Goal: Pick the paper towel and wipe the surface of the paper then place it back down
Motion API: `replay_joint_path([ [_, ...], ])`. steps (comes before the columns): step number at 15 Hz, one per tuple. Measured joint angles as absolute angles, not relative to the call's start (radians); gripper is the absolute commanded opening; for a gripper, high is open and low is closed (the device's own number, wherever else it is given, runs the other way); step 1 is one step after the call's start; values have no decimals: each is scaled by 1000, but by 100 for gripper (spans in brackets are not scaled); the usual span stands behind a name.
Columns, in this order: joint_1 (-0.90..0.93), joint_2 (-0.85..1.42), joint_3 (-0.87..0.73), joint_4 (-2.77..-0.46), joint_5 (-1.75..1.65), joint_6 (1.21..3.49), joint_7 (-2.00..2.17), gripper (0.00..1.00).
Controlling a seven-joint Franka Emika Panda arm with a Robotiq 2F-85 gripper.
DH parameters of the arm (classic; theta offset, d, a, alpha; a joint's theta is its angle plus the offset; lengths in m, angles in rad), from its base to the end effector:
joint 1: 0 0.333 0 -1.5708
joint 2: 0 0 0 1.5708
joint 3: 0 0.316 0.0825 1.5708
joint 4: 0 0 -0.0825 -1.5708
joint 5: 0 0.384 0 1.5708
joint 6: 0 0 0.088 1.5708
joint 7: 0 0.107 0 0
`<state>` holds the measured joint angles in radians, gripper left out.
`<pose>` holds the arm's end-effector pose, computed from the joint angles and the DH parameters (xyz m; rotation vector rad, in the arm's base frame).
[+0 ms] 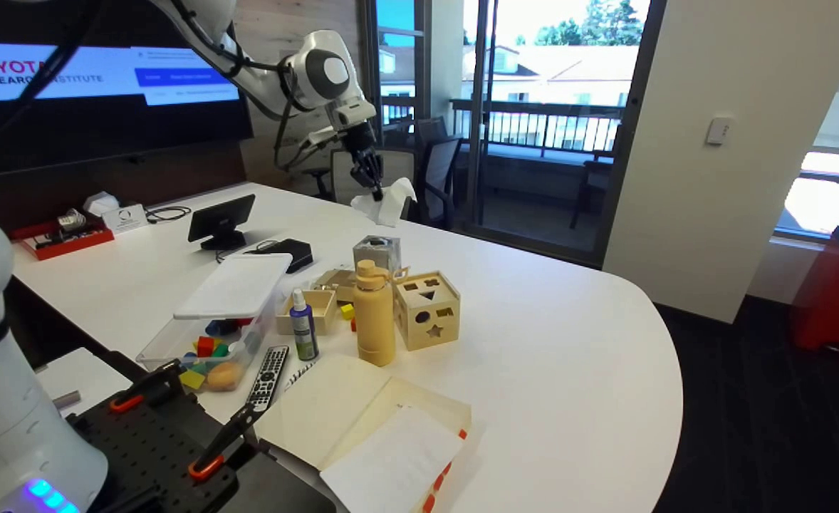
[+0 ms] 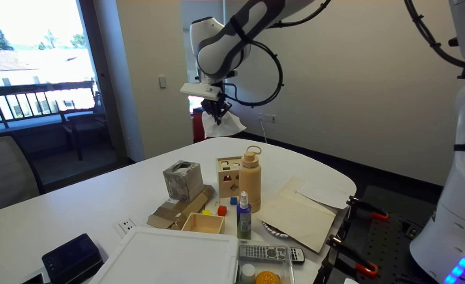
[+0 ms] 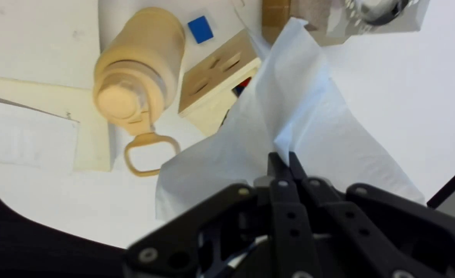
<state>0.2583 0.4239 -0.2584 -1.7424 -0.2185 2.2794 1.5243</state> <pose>0.6689 0.0115 0.3529 2.3259 -1.8868 0.4221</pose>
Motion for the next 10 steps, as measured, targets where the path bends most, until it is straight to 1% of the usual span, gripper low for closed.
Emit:
replay_joint_path([
  [6, 118, 205, -259, -2058, -232, 2302, 1634, 0],
  [8, 54, 143, -260, -2171, -232, 2344, 1635, 0],
  [10, -20, 99, -263, -2287, -232, 2432, 1610, 0],
])
